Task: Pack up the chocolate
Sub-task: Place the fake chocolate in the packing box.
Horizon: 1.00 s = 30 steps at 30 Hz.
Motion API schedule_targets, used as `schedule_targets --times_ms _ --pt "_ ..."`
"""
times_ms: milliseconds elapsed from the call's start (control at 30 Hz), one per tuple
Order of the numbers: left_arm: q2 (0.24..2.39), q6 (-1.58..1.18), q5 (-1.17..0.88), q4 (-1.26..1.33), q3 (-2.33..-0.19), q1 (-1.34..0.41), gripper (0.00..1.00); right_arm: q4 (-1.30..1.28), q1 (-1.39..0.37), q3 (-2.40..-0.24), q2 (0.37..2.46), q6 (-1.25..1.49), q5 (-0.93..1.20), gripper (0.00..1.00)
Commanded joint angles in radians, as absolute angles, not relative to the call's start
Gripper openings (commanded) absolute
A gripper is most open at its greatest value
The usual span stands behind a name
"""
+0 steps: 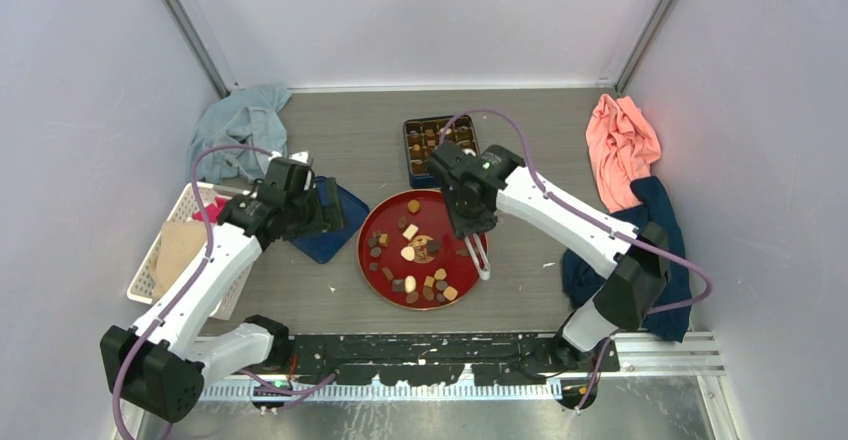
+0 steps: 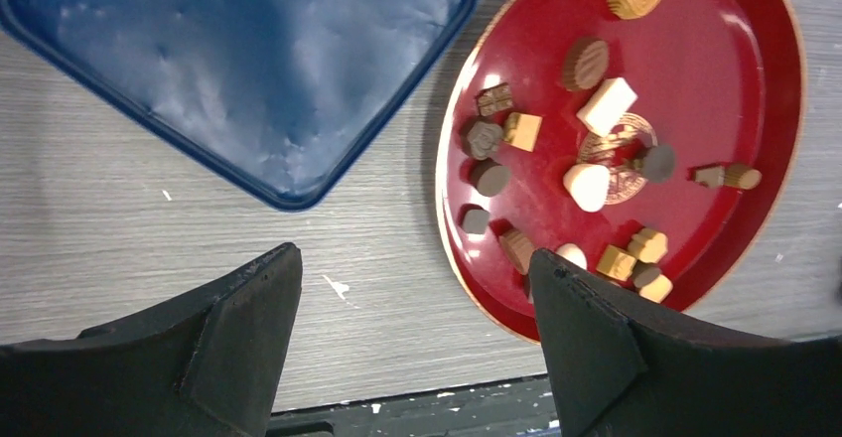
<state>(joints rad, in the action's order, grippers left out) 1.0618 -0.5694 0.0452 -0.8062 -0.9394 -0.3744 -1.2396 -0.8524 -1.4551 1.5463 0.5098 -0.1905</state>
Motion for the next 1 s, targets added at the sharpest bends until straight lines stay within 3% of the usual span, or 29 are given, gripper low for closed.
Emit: schedule_targets --times_ms 0,233,667,967 --pt "1.061 -0.582 -0.028 -0.824 -1.021 -0.372 0.85 -1.276 -0.740 -1.577 1.579 0.522 -0.244 0.01" --pt "1.134 -0.600 -0.043 -0.762 -1.045 -0.371 0.86 -1.279 -0.568 -1.692 1.644 0.460 -0.172 0.01" --pt "1.164 -0.465 -0.044 -0.714 -1.123 -0.371 0.87 -1.209 -0.511 -1.905 1.890 0.406 -0.065 0.01" --pt "1.098 -0.392 -0.008 -0.663 -1.048 -0.371 0.87 -1.222 -0.466 -2.039 2.024 0.415 -0.014 0.01"
